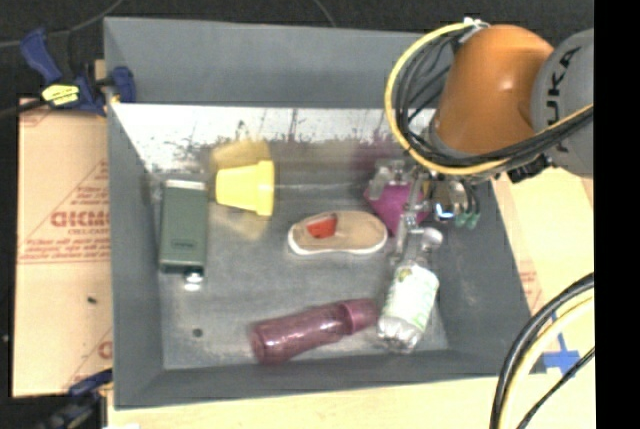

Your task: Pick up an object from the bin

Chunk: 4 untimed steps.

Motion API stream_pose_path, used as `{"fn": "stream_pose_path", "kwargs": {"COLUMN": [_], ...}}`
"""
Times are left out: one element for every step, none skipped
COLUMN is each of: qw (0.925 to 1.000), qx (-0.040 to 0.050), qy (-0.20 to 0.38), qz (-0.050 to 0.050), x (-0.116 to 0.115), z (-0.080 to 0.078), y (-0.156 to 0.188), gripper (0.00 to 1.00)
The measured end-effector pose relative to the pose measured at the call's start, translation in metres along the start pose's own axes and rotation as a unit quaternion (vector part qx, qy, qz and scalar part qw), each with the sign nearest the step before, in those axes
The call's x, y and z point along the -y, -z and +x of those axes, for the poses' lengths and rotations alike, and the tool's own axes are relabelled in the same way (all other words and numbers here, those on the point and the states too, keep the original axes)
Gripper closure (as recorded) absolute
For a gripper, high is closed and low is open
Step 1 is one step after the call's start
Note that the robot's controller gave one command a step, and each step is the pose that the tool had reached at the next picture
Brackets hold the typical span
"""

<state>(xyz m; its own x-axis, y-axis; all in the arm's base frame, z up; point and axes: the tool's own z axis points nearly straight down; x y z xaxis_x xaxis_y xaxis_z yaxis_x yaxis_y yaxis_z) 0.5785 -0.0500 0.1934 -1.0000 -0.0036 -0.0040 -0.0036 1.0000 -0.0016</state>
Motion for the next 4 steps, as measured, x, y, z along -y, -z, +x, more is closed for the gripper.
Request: {"fn": "stream_pose_path", "kwargs": {"qw": [1.0,0.9999,1.0,0.9887], "qx": [0.0,0.0006,0.0027,0.004], "qy": [0.0,-0.015,0.002,0.15], "qz": [0.0,0.0,0.001,0.001], "x": [0.0,-0.006,-0.003,-0.014], "z": [0.0,-0.002,-0.018,-0.025], "y": [0.0,-0.079,-0.076,-0.105], "gripper": [0.0,0.0,0.0,0.0]}}
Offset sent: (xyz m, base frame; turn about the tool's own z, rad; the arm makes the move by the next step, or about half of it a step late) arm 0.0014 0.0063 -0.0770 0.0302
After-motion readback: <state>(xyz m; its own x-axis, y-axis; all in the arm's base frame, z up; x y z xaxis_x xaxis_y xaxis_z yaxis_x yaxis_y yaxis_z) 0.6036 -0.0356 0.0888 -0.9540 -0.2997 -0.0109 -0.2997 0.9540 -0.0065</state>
